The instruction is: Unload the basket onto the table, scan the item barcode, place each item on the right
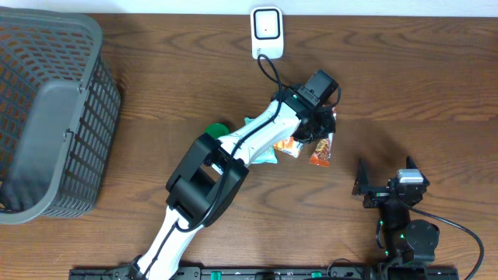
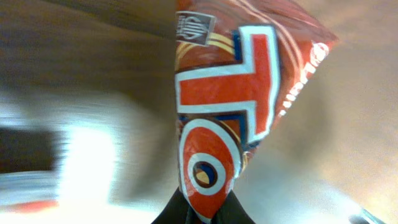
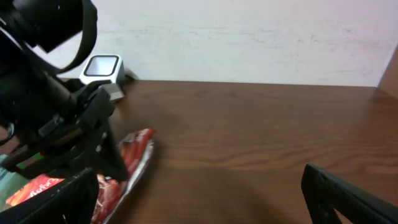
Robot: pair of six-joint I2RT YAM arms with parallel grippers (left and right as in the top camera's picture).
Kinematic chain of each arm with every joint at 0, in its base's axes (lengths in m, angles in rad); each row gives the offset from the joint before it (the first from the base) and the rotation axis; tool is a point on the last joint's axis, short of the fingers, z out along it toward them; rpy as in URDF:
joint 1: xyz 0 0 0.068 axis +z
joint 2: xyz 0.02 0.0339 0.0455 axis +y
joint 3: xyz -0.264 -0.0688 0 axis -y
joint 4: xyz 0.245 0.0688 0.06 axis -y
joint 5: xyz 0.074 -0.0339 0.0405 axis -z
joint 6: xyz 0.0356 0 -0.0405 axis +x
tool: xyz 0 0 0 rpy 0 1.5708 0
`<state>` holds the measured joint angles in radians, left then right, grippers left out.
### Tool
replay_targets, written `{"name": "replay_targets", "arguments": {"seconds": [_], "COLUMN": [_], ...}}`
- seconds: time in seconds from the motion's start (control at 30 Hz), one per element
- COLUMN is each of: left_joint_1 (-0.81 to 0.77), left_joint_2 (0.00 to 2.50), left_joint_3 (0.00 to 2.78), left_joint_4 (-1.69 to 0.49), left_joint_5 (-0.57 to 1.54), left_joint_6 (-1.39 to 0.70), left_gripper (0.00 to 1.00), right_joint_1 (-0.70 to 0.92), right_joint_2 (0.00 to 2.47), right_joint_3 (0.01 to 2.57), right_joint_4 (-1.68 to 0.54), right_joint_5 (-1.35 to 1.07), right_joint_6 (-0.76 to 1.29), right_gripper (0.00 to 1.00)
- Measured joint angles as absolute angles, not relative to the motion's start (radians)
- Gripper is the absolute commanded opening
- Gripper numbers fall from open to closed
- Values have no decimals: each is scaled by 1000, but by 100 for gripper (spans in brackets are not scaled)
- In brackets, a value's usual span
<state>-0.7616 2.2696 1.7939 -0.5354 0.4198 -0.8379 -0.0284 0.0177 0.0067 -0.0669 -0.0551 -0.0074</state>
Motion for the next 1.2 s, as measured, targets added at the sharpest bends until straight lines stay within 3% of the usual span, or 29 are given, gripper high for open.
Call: {"name": "replay_targets", "arguments": {"seconds": [0.4,0.7,1.0,1.2], "left_joint_1": [-632,-487,-466,-466], "left_joint_2": [2270,2270,2270,2270], "left_joint_3": [1794,1794,1794,1794], "left_joint_4": [-496,-463,-467,-467], "left_joint_5": [1024,1377,1522,1540], "left_joint_6": [-751,-728,-776,-999], "left_gripper": [7,7,7,7], "right_joint_1": [-28,-28,-28,-28], "right_joint_2": [18,41,403,702], "right_joint_3": [7,7,7,18], "right_joint_4": [-67,-67,-67,-39], "right_joint_5": [-61,-68,-62,-31], "right_joint_6": [4,234,466,572], "right_gripper": [99,99,99,99]}}
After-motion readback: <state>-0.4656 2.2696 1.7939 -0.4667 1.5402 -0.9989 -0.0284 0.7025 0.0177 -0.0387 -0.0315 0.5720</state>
